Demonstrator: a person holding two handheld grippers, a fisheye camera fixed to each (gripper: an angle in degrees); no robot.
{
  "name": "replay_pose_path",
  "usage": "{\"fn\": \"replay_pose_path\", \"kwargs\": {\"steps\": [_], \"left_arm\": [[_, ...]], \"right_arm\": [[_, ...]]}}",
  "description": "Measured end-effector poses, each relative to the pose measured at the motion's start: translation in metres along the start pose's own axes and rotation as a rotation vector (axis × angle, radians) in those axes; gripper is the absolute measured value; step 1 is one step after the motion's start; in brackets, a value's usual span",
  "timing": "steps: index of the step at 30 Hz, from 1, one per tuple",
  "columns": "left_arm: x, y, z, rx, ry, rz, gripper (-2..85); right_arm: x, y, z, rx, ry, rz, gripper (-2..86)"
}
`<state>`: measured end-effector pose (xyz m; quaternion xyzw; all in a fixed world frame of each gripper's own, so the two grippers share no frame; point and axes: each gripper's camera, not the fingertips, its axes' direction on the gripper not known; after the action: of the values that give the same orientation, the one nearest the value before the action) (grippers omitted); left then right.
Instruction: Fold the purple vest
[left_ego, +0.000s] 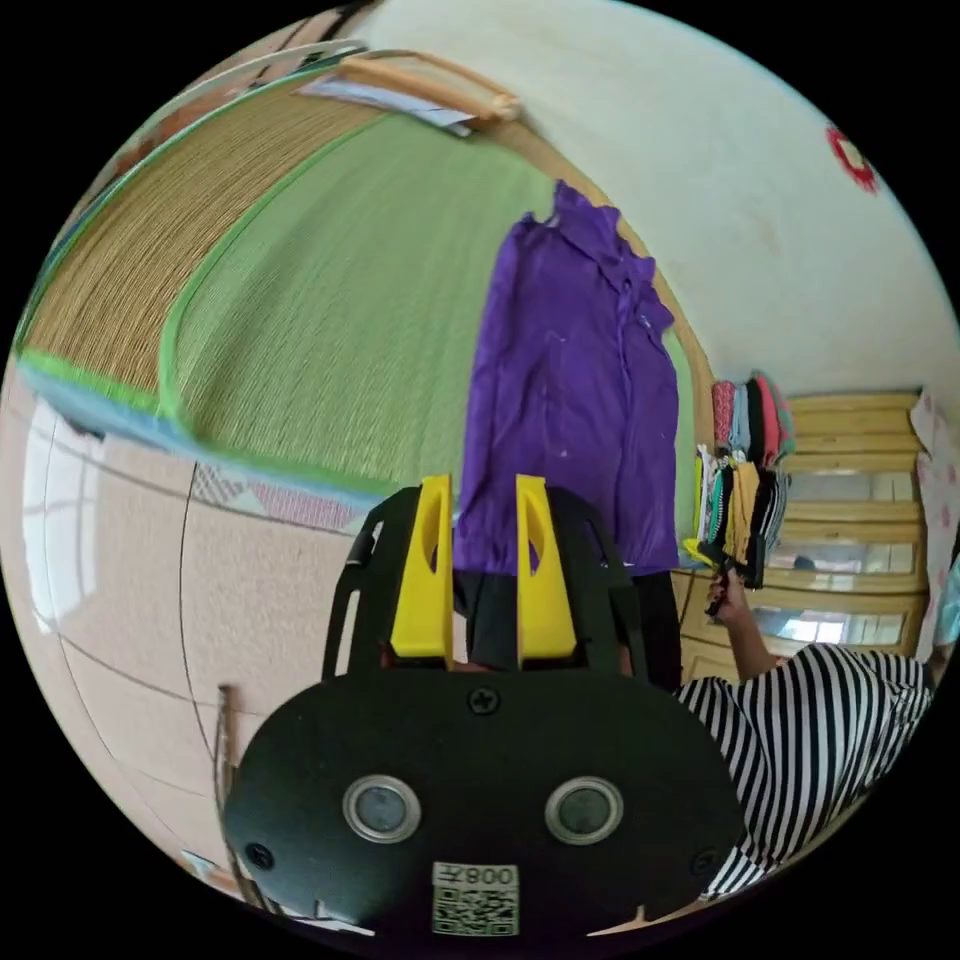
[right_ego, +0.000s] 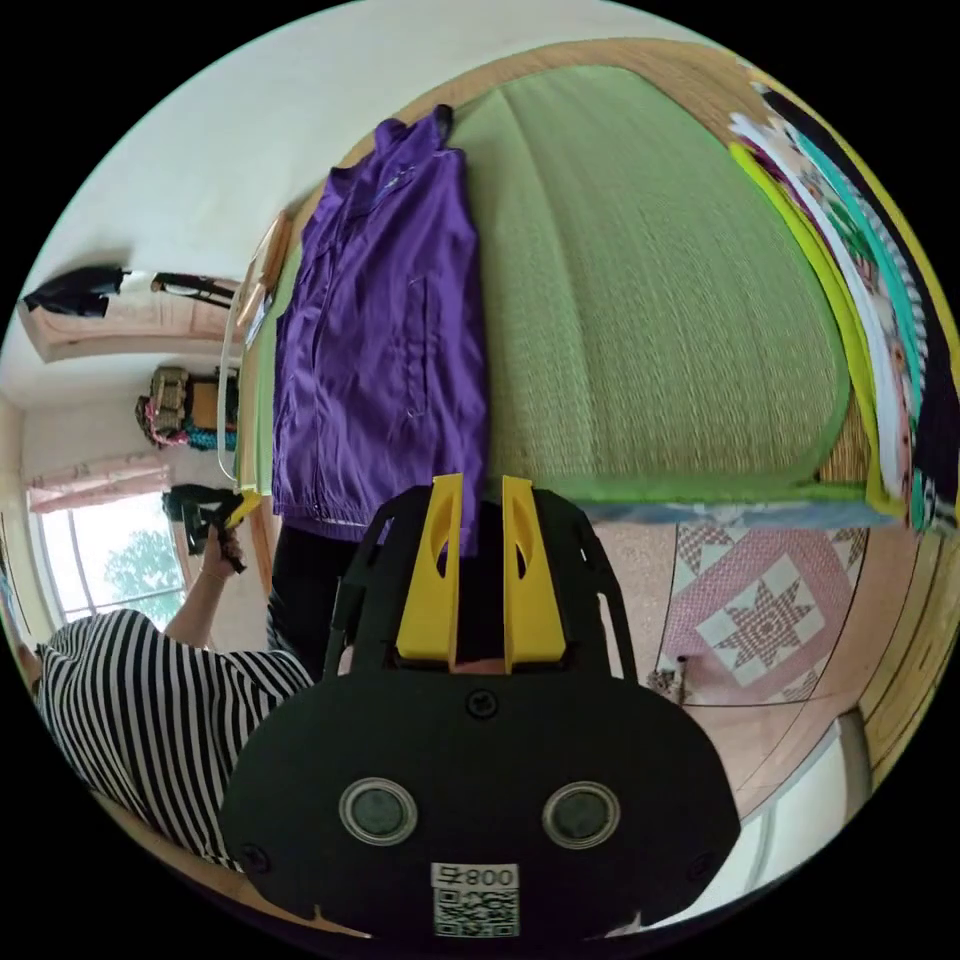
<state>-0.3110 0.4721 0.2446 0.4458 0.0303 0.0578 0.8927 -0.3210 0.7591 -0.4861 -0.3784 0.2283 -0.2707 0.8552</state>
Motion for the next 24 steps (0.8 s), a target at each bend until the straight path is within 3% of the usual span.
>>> {"fn": "replay_pose_path", "kwargs": {"steps": [4, 11, 24], "left_arm": [[-0.044, 0.031, -0.002, 0.011, 0.177, -0.14, 11.7], [-0.055, 0.03, 0.01, -0.02, 0.356, -0.206, 12.6], [0.009, 0.025, -0.017, -0.01, 0.386, -0.171, 3.5]], "right_arm": [[0.029, 0.04, 0.009, -0.003, -0.116, 0.077, 8.6], [0.047, 0.063, 0.012, 0.033, -0.235, 0.124, 8.9], [0.026, 0.068, -0.008, -0.039, -0.296, 0.091, 2.4]]}}
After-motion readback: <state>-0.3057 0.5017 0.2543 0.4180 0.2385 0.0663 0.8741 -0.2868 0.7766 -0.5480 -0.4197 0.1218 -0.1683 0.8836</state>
